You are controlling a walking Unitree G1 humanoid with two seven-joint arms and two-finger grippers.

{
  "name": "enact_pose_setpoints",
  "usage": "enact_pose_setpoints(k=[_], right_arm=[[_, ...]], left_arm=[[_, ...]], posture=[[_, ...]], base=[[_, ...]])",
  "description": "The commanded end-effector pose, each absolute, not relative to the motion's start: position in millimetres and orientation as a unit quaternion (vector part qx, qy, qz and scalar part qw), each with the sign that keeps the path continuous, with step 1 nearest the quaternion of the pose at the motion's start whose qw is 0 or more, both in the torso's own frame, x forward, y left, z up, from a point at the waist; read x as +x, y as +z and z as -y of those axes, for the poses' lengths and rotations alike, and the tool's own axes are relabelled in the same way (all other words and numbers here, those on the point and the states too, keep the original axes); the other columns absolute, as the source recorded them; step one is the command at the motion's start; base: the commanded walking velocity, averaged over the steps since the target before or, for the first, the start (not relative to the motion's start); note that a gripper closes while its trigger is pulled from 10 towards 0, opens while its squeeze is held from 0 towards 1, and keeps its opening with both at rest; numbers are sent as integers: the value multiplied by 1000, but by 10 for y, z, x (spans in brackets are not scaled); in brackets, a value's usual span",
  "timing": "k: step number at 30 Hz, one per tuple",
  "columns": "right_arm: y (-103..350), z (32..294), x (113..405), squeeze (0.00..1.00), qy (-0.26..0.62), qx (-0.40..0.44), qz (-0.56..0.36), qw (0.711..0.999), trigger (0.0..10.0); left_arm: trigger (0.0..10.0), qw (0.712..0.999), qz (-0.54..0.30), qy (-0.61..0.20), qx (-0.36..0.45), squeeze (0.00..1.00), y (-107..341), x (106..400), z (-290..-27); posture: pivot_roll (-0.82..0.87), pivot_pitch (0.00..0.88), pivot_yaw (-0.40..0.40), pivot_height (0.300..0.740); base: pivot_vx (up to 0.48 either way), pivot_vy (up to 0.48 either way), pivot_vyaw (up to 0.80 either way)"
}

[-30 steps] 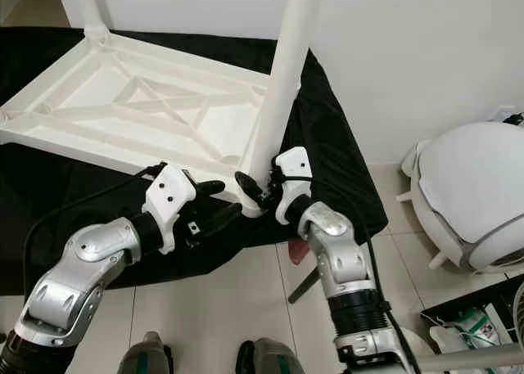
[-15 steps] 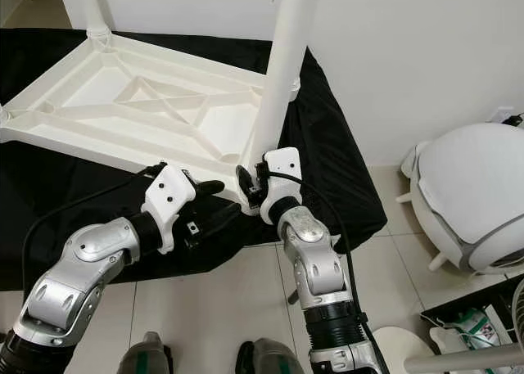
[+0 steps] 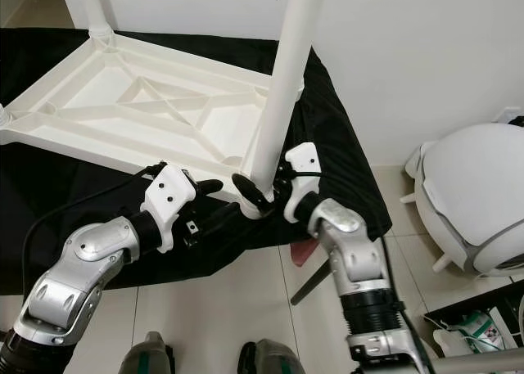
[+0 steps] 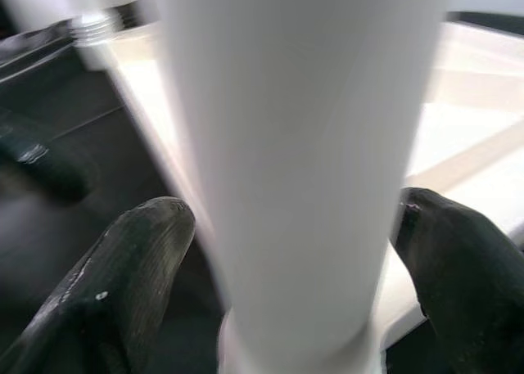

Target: Building children table

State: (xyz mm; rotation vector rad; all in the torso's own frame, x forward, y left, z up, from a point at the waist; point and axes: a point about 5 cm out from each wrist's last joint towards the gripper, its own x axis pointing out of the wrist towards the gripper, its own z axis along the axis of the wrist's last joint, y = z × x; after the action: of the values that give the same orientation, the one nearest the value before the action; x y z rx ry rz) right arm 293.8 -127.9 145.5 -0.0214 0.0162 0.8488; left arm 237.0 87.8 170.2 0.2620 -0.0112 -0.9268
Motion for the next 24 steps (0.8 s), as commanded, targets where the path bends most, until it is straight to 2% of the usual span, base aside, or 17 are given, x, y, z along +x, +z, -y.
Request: enact_pose_setpoints(k=[1,7,14,15,16,17,19,20,24], right_arm=[[1468,1287,2938,0,430,-10,-2,903,10000],[1451,1333,3052,0,481,-42,-13,876,10000],[1431,1244,3198,0,518,-61,-18,853,10000],[1421,1224,3218,0,522,-66,-19,850,3804],[1421,1224,3218,0,522,-66,-19,850,3804],[1413,1209,3231,0,523,-68,-19,849,2471],[1413,1209,3231,0,523,-68,-19,849,2471],[1386,1194,3236,0,528,-72,-24,846,0],[1320,1175,3222,0,536,-65,-32,841,0]], left_arm=[[10000,895,6,-427,127,0,1694,2392,-876],[10000,896,9,-425,130,0,1698,2398,-887],[10000,894,9,-427,133,0,1703,2398,-898],[10000,893,10,-429,134,0,1706,2397,-893],[10000,893,10,-429,134,0,1706,2397,-893],[10000,893,10,-430,134,0,1706,2396,-889],[10000,893,10,-430,134,0,1706,2396,-889],[10000,891,9,-433,134,0,1704,2390,-883],[10000,890,6,-436,134,0,1688,2377,-876]], posture=[[17,0,-77,740],[32,0,-74,740],[41,0,-67,740],[41,0,-67,740],[41,0,-67,740],[45,0,-68,740],[45,0,-68,740],[45,0,-68,740],[51,0,-71,740]], base=[[0,0,0],[0,0,0],[0,0,0],[0,0,0],[0,0,0],[0,0,0],[0,0,0],[0,0,0],[0,0,0]])
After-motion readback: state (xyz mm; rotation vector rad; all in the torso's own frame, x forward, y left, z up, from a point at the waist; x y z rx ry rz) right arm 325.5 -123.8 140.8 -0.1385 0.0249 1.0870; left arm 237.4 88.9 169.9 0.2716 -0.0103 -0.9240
